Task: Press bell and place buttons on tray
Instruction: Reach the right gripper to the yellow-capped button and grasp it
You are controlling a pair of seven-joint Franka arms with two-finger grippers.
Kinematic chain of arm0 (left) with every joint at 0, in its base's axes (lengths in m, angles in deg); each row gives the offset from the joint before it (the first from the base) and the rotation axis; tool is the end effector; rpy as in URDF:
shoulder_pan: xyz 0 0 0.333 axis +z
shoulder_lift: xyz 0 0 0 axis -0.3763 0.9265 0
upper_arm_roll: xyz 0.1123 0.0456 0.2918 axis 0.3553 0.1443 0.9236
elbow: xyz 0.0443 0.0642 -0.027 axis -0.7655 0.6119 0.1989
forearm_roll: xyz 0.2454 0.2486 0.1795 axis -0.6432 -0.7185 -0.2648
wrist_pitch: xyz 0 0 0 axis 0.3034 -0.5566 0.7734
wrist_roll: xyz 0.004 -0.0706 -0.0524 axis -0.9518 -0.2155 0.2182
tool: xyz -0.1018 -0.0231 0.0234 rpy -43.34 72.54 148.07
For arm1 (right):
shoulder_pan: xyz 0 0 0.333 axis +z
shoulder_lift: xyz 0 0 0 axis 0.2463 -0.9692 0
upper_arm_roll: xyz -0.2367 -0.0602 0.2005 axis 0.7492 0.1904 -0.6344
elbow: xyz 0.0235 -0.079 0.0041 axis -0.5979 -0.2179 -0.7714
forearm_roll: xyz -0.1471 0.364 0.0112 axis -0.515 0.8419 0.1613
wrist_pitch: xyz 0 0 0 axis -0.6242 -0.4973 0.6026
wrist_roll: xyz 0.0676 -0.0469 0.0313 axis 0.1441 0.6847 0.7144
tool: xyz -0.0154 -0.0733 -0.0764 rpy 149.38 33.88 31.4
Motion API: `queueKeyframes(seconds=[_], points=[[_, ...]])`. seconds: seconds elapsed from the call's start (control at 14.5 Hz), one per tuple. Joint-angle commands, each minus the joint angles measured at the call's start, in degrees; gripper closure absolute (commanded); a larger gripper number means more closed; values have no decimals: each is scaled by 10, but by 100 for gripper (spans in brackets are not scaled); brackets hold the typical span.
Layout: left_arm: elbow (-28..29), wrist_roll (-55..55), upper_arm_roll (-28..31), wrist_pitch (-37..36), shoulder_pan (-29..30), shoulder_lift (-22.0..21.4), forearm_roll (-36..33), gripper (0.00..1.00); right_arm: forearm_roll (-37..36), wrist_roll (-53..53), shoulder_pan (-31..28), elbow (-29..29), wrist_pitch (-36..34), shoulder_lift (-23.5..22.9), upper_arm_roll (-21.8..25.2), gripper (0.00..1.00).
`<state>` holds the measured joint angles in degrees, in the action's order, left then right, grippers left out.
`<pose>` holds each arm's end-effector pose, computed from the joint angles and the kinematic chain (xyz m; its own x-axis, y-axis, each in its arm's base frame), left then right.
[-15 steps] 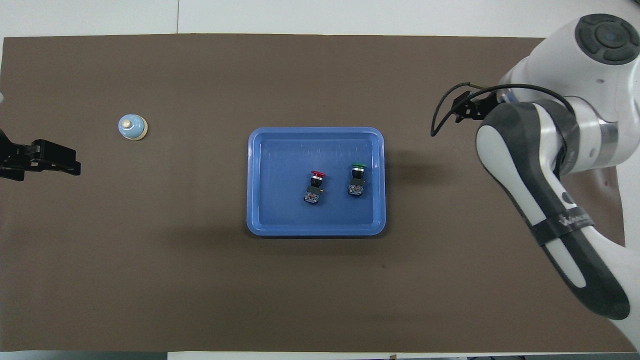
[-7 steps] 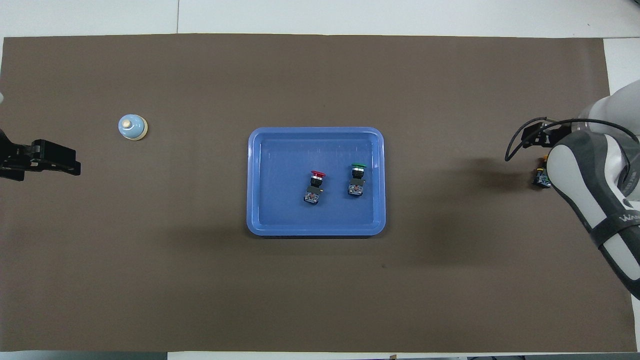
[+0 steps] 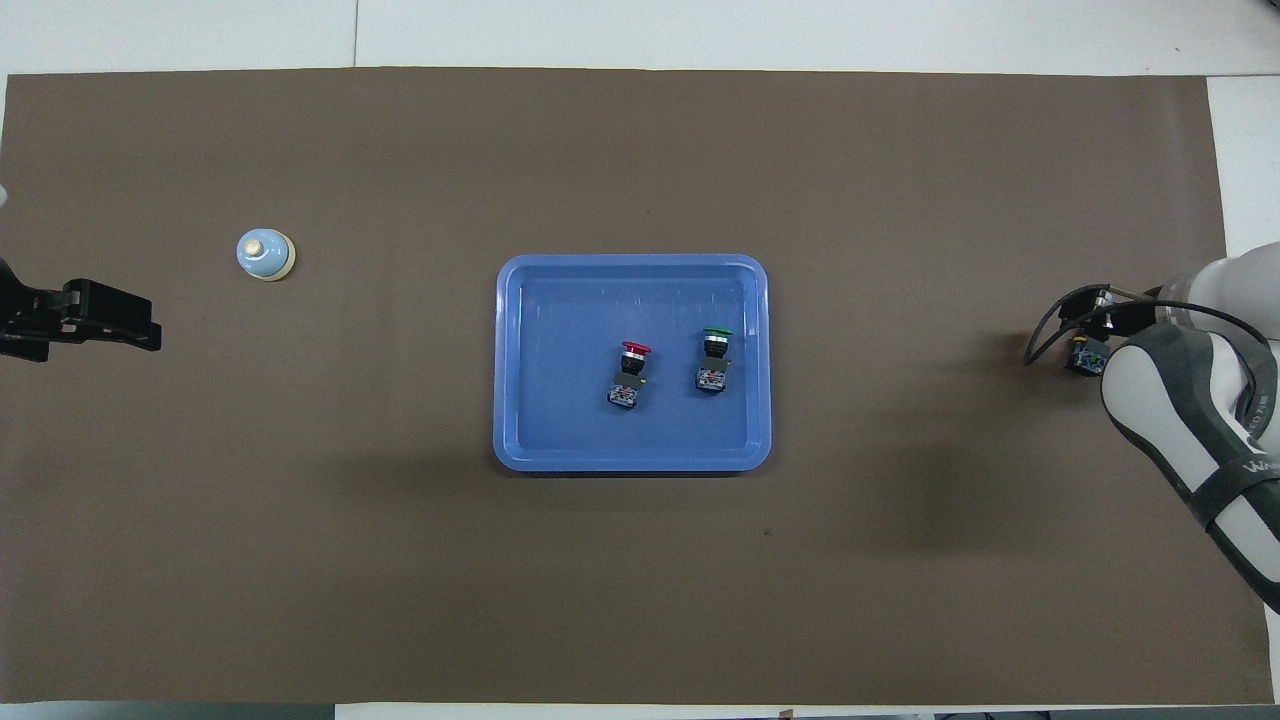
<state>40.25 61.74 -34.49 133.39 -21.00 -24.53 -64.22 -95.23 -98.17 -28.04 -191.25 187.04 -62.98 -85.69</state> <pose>0.5383 -0.0226 0.6001 0.9968 0.0124 -0.0789 0.0133 -0.9998 0.0116 0.5602 -0.1455 0.3209 0.9063 -0.4186 0.0587 -0.4220 -0.9040 0.0689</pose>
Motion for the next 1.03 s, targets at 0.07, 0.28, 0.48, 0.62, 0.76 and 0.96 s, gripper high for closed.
queueKeyframes(seconds=[0.07, 0.28, 0.48, 0.62, 0.76, 0.96], points=[[4, 3, 1, -4, 2, -8, 8, 0, -8, 9, -21, -26, 42, 1, -10, 0], [4, 3, 1, -5, 2, -8, 8, 0, -8, 10, -24, -40, 62, -5, -10, 0], [4, 3, 1, -5, 1, -8, 8, 0, -4, 9, -23, -44, 64, -6, -11, 11], [4, 3, 1, -5, 1, -8, 8, 0, -2, 10, -23, -49, 68, -6, -11, 56], [4, 3, 1, -4, 1, -8, 8, 0, 1, 9, -21, -49, 66, -6, -12, 100], [4, 3, 1, -4, 1, -8, 8, 0, 1, 12, -13, -42, 57, -3, -13, 100]])
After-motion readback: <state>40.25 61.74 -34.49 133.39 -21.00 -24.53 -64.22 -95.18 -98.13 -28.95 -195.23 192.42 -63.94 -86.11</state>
